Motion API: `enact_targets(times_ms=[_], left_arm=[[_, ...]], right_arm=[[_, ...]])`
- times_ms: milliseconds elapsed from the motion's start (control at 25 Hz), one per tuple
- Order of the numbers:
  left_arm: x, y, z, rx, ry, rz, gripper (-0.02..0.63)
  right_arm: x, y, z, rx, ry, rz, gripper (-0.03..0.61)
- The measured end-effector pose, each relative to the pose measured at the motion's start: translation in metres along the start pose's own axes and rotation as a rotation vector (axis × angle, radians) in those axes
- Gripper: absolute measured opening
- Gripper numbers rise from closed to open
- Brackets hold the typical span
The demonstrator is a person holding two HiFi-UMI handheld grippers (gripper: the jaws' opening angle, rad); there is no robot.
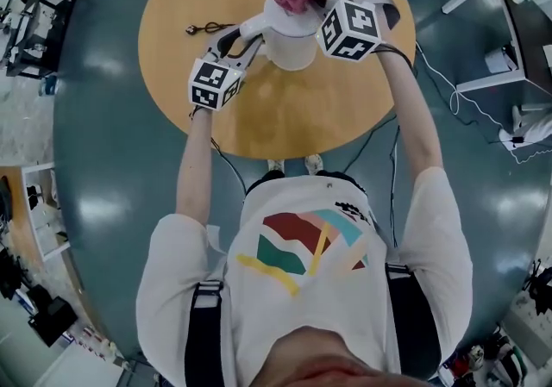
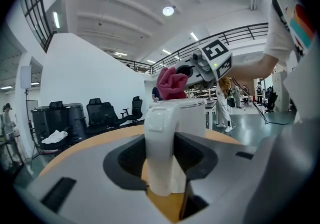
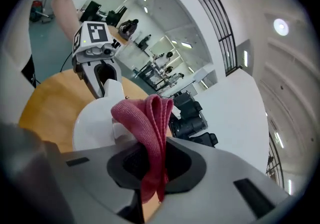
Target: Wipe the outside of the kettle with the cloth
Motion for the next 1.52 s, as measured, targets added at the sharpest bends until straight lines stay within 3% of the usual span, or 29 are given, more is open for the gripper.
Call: enact_targets(times_ms=[320, 680, 1000, 1520], left_arm=[[0.0, 0.0, 0.0, 0.0, 0.007, 0.01, 0.204], [-0.002, 0.0, -0.001, -0.004, 0.01, 0.023, 0.204], [-0.003, -0.001, -0.001, -0.015, 0.011, 0.023, 0.204], [-0.005, -0.005, 0.001, -0.009, 0.022, 0.03, 0.204]], right_arm=[[0.029, 0.007, 0.029, -0.182, 0.028, 0.082, 0.046], [0.012, 0.029, 0.034, -0.28, 0.042, 0.157, 0.046], [-0.038, 0.049, 0.04, -0.323, 0.026, 0.147, 0.046], [-0.082, 0.068, 0.039, -0.251, 0.046, 0.147, 0.046]])
Point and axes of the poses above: the fingertips, and each gripper's own axes: x forward along the fingers, y to its left, z out of its top, the point moved 9 cm from there along -x, backward along the fingers, and after that the axes turned 14 degrees about -z, right-handed, at the moved point
